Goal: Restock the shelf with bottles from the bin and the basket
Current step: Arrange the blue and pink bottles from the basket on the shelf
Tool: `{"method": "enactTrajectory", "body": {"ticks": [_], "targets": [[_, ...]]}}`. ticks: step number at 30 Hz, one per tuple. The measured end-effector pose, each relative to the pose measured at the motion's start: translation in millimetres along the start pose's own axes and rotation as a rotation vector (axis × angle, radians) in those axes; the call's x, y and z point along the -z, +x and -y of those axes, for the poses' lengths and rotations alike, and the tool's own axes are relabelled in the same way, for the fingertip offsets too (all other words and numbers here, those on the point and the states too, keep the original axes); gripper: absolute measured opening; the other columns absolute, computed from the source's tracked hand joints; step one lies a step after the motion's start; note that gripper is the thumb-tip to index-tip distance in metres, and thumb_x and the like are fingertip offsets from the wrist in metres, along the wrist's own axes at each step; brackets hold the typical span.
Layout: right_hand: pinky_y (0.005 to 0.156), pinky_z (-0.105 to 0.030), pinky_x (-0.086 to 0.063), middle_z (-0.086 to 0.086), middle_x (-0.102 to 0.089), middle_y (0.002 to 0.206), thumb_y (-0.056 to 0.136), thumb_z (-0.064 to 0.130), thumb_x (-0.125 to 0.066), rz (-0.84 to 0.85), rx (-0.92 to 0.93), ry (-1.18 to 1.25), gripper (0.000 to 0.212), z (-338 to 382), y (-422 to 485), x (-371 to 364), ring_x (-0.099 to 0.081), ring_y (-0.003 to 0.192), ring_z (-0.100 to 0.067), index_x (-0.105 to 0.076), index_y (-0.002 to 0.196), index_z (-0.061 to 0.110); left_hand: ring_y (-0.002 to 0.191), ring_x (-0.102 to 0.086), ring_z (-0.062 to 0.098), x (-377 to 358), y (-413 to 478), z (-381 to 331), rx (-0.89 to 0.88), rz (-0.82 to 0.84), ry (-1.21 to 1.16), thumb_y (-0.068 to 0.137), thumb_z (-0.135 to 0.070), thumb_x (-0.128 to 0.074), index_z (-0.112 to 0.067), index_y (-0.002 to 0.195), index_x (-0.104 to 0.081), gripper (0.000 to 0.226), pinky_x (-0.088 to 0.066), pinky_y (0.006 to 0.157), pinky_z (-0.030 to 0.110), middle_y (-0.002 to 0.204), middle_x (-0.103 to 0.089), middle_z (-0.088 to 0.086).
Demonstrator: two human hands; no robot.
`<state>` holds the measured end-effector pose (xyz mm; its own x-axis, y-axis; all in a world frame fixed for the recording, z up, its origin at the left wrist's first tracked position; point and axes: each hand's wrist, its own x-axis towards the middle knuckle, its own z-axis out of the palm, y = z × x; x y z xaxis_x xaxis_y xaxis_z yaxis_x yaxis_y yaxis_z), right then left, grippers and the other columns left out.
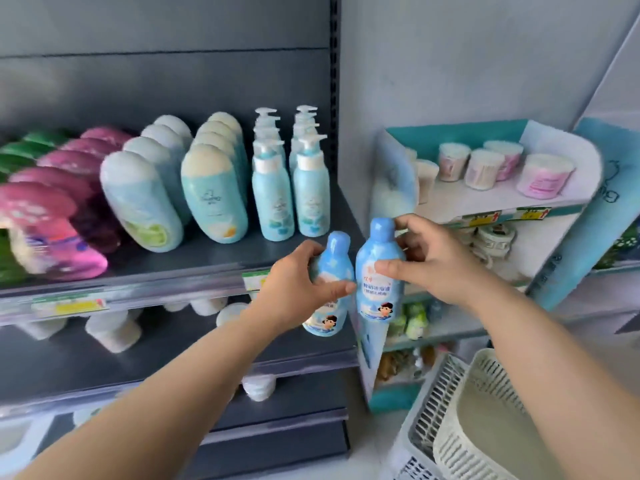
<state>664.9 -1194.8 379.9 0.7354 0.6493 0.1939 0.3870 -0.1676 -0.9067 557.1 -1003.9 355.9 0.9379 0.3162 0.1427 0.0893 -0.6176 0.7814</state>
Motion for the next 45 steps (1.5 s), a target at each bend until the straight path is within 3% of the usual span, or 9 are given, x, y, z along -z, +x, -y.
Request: {"method": "enactTrajectory", "body": {"ticks": [6, 11, 15, 18, 23, 30, 34, 39, 45], "targets": [[0.079, -0.045, -0.056, -0.004, -0.070, 0.092, 0.058, 0.031, -0.082, 0.090, 0.104, 0.067, 0.046, 69.6, 26.8, -114.2, -0.065, 0.085, -0.022, -0.060, 0.099, 0.034, 0.084, -0.059, 0.004, 120.4, -49.2, 53.6, -0.001, -0.154, 0.025, 0.062, -0.054, -0.078, -0.024, 0.112, -0.054, 0.063, -0.041, 0.063, 0.009, 0.095, -0.062, -0.014], [0.082, -0.040, -0.054, -0.005, -0.069, 0.091, 0.061, 0.028, -0.086, 0.156, 0.202, 0.087, 0.045, 118.5, 54.1, -191.6, -0.063, 0.082, -0.015, -0.061, 0.098, 0.033, 0.082, -0.061, 0.006, 211.4, -80.7, 95.8, 0.050, -0.335, 0.066, 0.062, -0.052, -0.080, -0.026, 0.107, -0.054, 0.058, -0.047, 0.070, 0.019, 0.091, -0.063, -0.013], [0.082, -0.039, -0.053, -0.007, -0.071, 0.090, 0.061, 0.028, -0.082, 0.230, 0.296, 0.096, 0.040, 154.0, 80.5, -241.7, -0.066, 0.082, -0.021, -0.063, 0.095, 0.038, 0.080, -0.064, 0.020, 273.3, -99.1, 120.0, 0.052, -0.515, 0.060, 0.050, -0.068, -0.075, -0.024, 0.100, -0.057, 0.069, -0.054, 0.076, 0.042, 0.088, -0.067, -0.003], [0.084, -0.043, -0.054, -0.010, -0.071, 0.096, 0.061, 0.030, -0.080, 0.300, 0.357, 0.125, 0.044, 182.4, 101.6, -274.0, -0.066, 0.093, -0.032, -0.062, 0.101, 0.031, 0.075, -0.063, 0.025, 318.2, -103.9, 132.6, 0.035, -0.656, 0.068, 0.048, -0.076, -0.067, -0.021, 0.094, -0.059, 0.073, -0.054, 0.072, 0.048, 0.081, -0.065, 0.001], [0.080, -0.042, -0.054, -0.008, -0.070, 0.094, 0.056, 0.042, -0.078, 0.346, 0.455, 0.165, 0.051, 234.3, 140.3, -319.8, -0.066, 0.086, -0.024, -0.062, 0.101, 0.028, 0.067, -0.056, 0.016, 396.6, -104.7, 142.8, 0.028, -0.858, 0.077, 0.052, -0.074, -0.066, -0.021, 0.081, -0.058, 0.062, -0.054, 0.070, 0.049, 0.075, -0.061, 0.001], [0.081, -0.054, -0.052, -0.031, -0.063, 0.098, 0.065, 0.028, -0.077, 0.391, 0.536, 0.205, 0.035, 296.5, 195.3, -390.4, -0.063, 0.086, -0.036, -0.060, 0.095, 0.028, 0.069, -0.056, 0.007, 492.7, -101.2, 159.0, 0.061, -1.031, 0.096, 0.075, -0.044, -0.075, -0.016, 0.095, -0.057, 0.038, -0.046, 0.056, 0.013, 0.080, -0.059, -0.008], [0.075, -0.065, -0.050, -0.030, -0.062, 0.092, 0.068, 0.022, -0.079, 0.393, 0.536, 0.202, 0.034, 315.5, 223.6, -437.3, -0.059, 0.080, -0.031, -0.058, 0.095, 0.029, 0.071, -0.057, 0.006, 533.7, -96.1, 193.9, 0.052, -1.064, 0.059, 0.076, -0.036, -0.076, -0.015, 0.102, -0.057, 0.039, -0.047, 0.056, 0.010, 0.083, -0.060, -0.008], [0.086, -0.048, -0.053, -0.005, -0.063, 0.093, 0.072, 0.015, -0.079, 0.330, 0.543, 0.202, 0.034, 338.3, 259.1, -486.1, -0.059, 0.085, -0.018, -0.056, 0.093, 0.029, 0.087, -0.062, 0.019, 580.4, -77.2, 256.6, 0.116, -1.033, 0.085, 0.077, -0.039, -0.075, -0.021, 0.106, -0.057, 0.039, -0.052, 0.075, 0.034, 0.097, -0.064, 0.000], [0.082, -0.041, -0.052, -0.006, -0.062, 0.095, 0.074, 0.005, -0.077, 0.198, 0.484, 0.178, 0.036, 358.6, 292.5, -538.0, -0.059, 0.088, -0.018, -0.054, 0.095, 0.023, 0.089, -0.065, 0.024, 598.9, -34.5, 341.1, 0.199, -0.761, -0.008, 0.068, -0.040, -0.081, -0.022, 0.102, -0.057, 0.045, -0.055, 0.081, 0.045, 0.094, -0.065, 0.000]]}}
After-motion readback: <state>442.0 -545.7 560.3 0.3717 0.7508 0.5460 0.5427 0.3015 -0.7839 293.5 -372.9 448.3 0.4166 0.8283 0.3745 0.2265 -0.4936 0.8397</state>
